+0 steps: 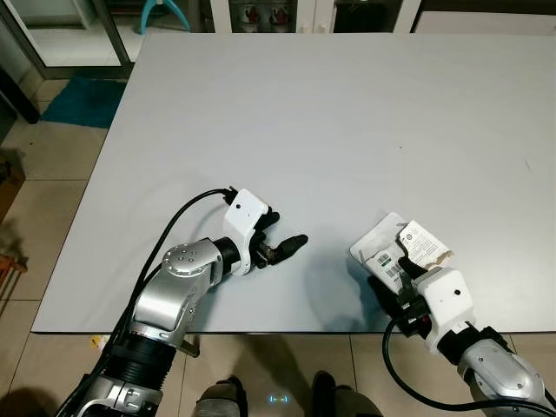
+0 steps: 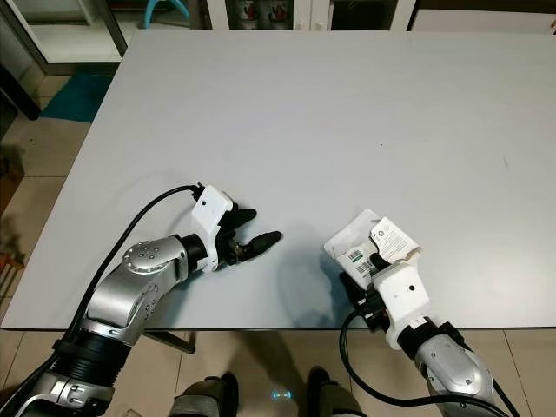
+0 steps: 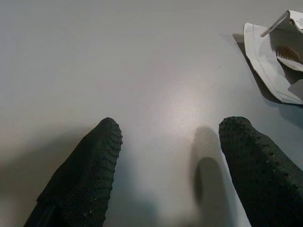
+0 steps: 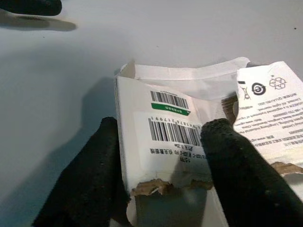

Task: Picking trash to rubbish bin

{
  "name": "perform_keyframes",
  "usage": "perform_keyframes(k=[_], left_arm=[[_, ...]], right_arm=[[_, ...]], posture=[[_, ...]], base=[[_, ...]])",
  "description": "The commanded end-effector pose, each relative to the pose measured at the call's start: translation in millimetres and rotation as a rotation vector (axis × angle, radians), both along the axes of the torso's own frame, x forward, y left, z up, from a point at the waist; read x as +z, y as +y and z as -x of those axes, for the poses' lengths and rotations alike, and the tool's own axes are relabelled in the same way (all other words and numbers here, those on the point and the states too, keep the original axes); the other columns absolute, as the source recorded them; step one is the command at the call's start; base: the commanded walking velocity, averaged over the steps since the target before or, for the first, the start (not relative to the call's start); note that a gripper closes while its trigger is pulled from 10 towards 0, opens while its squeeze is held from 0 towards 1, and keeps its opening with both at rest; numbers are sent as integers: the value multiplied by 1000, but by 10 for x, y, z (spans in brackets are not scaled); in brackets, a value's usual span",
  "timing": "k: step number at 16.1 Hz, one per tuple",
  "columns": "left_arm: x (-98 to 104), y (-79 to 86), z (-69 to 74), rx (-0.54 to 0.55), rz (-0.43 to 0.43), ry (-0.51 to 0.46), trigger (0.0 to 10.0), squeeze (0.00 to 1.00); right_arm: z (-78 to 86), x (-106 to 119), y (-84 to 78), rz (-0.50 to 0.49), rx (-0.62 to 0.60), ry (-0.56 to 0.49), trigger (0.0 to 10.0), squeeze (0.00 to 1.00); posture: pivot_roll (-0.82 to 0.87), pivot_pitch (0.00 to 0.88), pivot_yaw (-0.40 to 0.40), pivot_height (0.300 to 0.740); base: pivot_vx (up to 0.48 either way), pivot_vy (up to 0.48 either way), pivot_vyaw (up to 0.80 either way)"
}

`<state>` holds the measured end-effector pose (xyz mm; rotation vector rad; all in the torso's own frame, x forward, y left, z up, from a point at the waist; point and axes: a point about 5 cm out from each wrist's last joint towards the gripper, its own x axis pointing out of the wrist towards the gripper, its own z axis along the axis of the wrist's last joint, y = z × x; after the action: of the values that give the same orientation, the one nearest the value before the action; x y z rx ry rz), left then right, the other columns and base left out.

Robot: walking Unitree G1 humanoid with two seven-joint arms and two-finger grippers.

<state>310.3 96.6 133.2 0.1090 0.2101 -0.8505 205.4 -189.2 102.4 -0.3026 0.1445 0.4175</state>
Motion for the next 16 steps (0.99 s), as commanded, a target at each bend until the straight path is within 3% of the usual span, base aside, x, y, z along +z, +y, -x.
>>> perform_keyframes(k=[1, 8, 13, 16], left_arm=[[-187, 27, 39, 15, -36, 86, 10000, 0], [-184, 5, 16, 20, -31, 80, 10000, 0], [-169, -58, -39, 22, -14, 63, 10000, 0], [-163, -74, -54, 24, -10, 56, 10000, 0]], right_arm=[[90, -251, -53, -1, -27, 138, 0, 0], [-36, -113, -150, -27, -119, 45, 0, 0], [-286, 387, -170, -30, -216, -203, 0, 0], [-327, 483, -177, -38, -243, -249, 0, 0]], posture=[[216, 260, 17, 740], [214, 245, 13, 740], [205, 205, 10, 740], [206, 199, 9, 740]], base=[[0, 0, 0], [0, 0, 0], [0, 0, 0], [0, 0, 0]])
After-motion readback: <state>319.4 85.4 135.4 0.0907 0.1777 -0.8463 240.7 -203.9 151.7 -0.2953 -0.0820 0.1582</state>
